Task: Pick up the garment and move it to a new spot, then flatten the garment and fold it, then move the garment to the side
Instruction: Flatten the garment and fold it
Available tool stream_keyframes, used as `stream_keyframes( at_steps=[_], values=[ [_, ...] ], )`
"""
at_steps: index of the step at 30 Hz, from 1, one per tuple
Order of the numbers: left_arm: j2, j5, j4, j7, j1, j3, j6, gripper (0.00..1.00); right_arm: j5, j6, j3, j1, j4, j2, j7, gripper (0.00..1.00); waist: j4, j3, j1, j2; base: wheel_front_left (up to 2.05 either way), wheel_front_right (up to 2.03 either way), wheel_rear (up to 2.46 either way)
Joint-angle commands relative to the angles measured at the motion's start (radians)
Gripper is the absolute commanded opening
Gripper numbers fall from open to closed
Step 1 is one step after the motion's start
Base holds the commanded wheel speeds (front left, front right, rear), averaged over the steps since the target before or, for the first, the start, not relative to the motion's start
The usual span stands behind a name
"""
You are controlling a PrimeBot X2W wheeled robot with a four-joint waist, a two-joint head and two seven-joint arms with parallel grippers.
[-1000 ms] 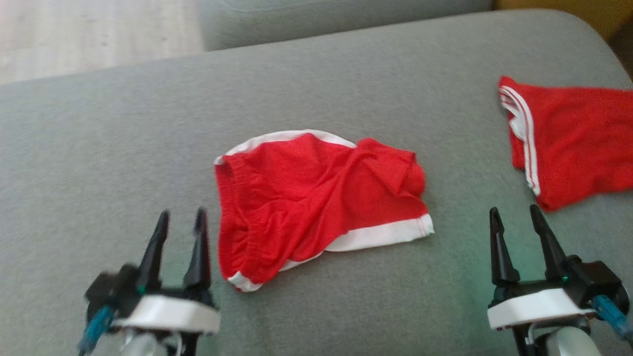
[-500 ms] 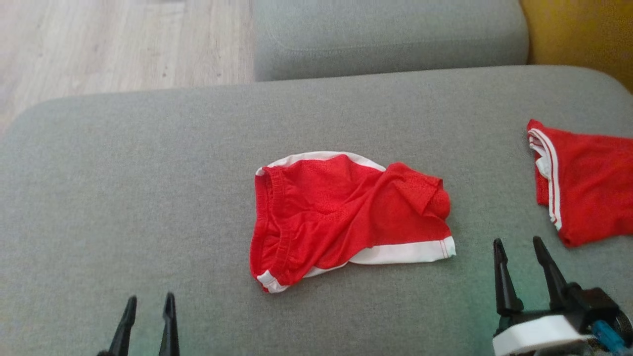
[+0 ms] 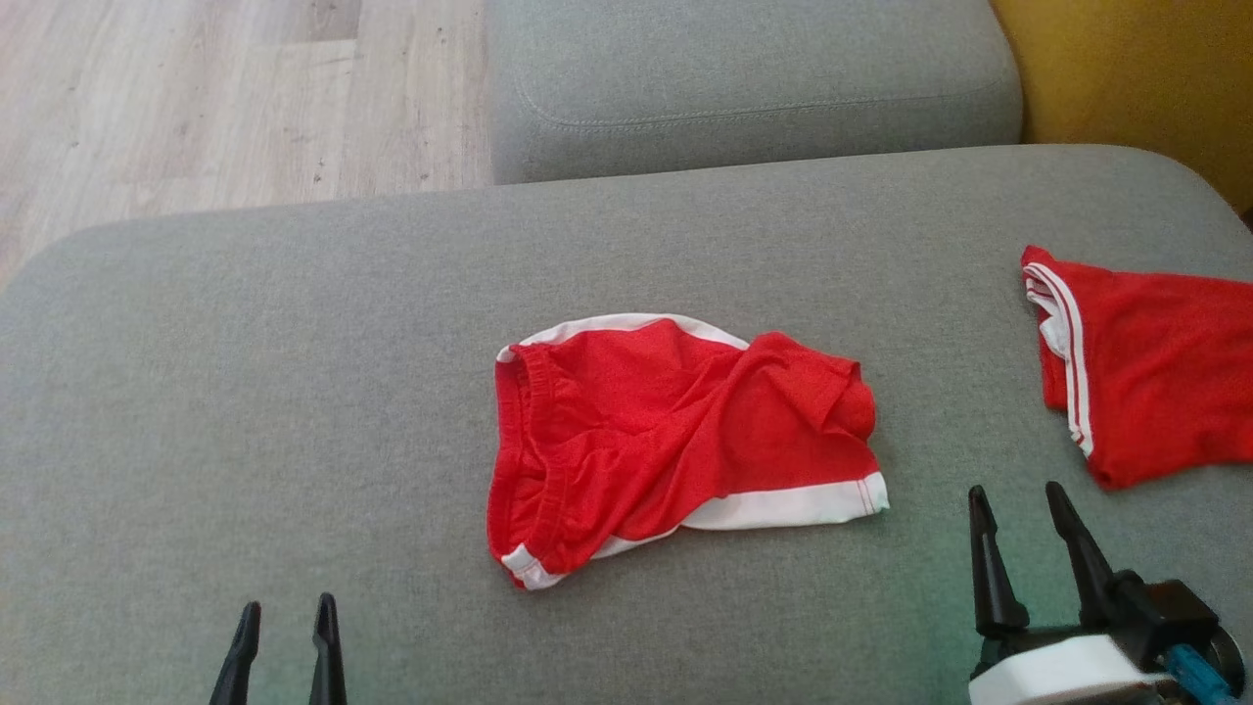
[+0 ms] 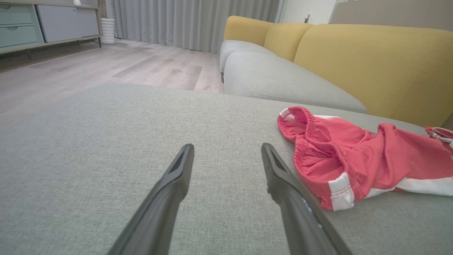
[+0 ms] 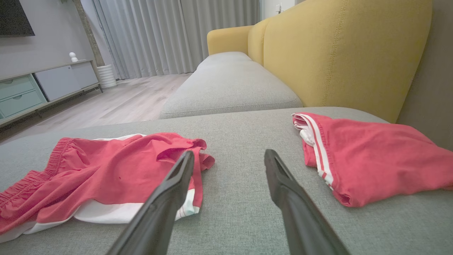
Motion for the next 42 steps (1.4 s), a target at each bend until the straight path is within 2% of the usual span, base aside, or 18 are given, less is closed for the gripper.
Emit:
stream_keyframes(
  at_steps=[1,8,10,12,18,25,34,42],
  values=[
    [-0.002,-0.002,-0.028,-0.01,-0.018,0.034,0.002,1.0,0.002,0.007,0.026,-0.026,-0.029,-0.007,-0.011,1.0,-0.001,0.0,0.0,0.0,0.0,0.0,0.0],
    [0.004,-0.006,-0.056,-0.01,-0.034,0.016,0.002,1.0,0.006,0.007,0.033,-0.04,-0.044,-0.007,-0.011,1.0,-0.01,0.001,0.0,0.0,0.0,0.0,0.0],
    [0.013,-0.01,-0.067,-0.01,-0.044,-0.016,0.002,1.0,0.006,0.007,0.032,-0.052,-0.05,-0.007,-0.011,1.0,-0.011,0.002,0.0,0.0,0.0,0.0,0.0],
    [0.046,-0.022,-0.047,-0.006,-0.059,-0.093,0.002,1.0,-0.014,0.007,0.054,-0.068,-0.027,-0.007,0.014,1.0,-0.013,0.004,0.0,0.0,0.0,0.0,0.0],
    [0.161,-0.097,0.004,0.145,-0.148,-0.313,0.002,1.0,-0.092,0.007,0.162,-0.156,0.035,-0.007,0.217,1.0,-0.026,0.031,0.0,0.0,0.0,0.0,0.0],
    [0.243,-0.184,0.062,0.186,-0.256,-0.442,0.002,1.0,-0.139,0.007,0.207,-0.246,0.147,-0.007,0.321,1.0,-0.035,0.082,0.0,0.0,0.0,0.0,0.0],
    [0.29,-0.24,0.115,0.17,-0.374,-0.555,0.002,1.0,-0.135,0.007,0.24,-0.308,0.214,-0.007,0.297,1.0,-0.028,0.121,0.0,0.0,0.0,0.0,0.0],
    [0.308,-0.279,0.148,0.148,-0.43,-0.616,0.002,1.0,-0.127,0.007,0.263,-0.319,0.239,-0.007,0.286,1.0,-0.03,0.138,0.0,0.0,0.0,0.0,0.0]
  ],
)
